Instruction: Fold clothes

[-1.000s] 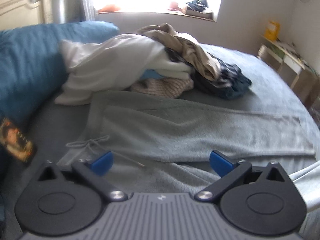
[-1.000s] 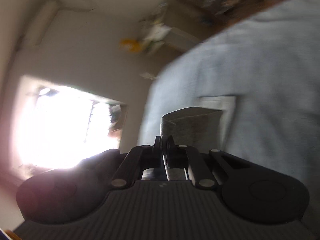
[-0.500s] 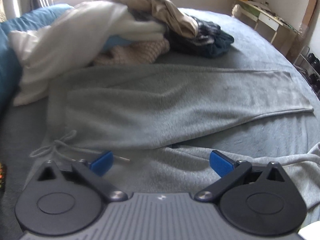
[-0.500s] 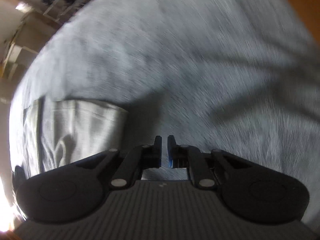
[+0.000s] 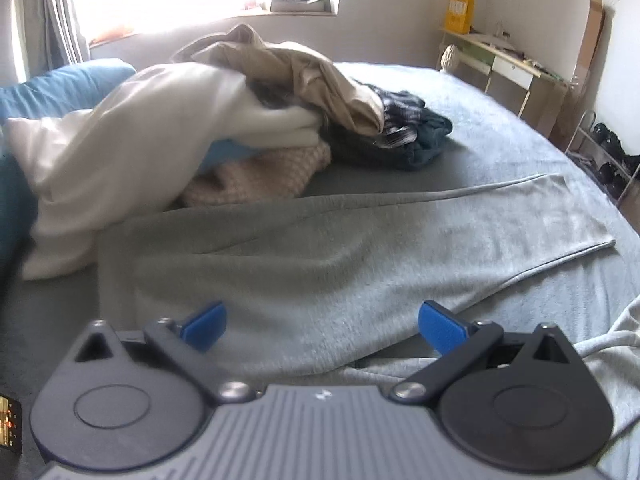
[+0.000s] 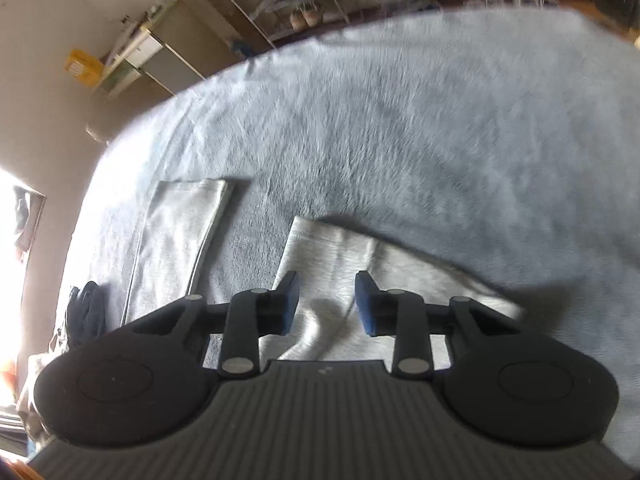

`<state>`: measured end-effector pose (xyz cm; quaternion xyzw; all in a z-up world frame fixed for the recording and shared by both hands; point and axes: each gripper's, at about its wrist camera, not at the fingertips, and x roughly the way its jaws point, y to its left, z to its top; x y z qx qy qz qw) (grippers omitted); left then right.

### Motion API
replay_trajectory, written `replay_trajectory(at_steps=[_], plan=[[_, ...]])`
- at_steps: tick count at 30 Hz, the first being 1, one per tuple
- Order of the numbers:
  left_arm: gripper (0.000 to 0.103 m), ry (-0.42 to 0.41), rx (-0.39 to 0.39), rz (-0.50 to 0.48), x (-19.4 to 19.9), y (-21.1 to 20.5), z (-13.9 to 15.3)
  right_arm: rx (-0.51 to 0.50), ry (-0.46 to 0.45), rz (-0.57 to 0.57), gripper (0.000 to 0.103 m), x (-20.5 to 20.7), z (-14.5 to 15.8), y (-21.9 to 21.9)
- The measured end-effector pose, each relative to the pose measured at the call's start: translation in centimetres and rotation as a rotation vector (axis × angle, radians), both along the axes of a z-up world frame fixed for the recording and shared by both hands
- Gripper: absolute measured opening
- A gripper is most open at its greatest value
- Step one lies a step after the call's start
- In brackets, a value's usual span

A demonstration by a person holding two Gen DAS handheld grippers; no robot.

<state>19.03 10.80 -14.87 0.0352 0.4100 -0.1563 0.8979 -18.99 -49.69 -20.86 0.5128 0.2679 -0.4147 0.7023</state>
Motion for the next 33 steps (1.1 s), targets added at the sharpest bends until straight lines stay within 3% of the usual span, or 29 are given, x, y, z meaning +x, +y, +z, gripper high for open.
replay_trajectory(at_steps=[5, 8, 15, 20, 22, 23, 26, 33], plan=[[0.103, -0.017, 0.032, -0.007, -3.1, -0.8, -1.7, 0.090, 0.095, 0.051, 0.030, 2.9, -3.7, -2.0], [0.103, 0.003, 0.050, 0.012, -4.5, -1.6, -2.8, 0.141, 0.085, 0.040, 0.030, 3.5, -5.2, -3.0], [0.103, 0.011, 0.076, -0.009, -5.2, -3.6, -3.5, 0.199, 0.186, 0.040, 0.029, 5.2, -7.9, -4.5], [0.103, 0.024, 0.093, -0.049, -4.9, -4.8, -4.0, 0.213, 0.157, -0.025, 0.027, 4.6, -9.5, -4.4], [0.103, 0.028, 0.098, -0.063, -4.9, -5.1, -4.2, 0.201, 0.163, -0.023, 0.018, 4.8, -10.0, -4.6], [0.103, 0.031, 0.100, -0.069, -4.8, -5.2, -4.4, 0.194, 0.167, -0.025, 0.010, 4.7, -10.0, -4.7], [0.103, 0.038, 0.104, -0.083, -4.3, -5.4, -5.0, 0.166, 0.145, -0.037, 0.001, 4.2, -9.6, -4.7], [0.103, 0.056, 0.112, -0.115, -3.3, -5.9, -6.6, 0.020, 0.026, -0.053, 0.000, 3.1, -4.2, -4.5]])
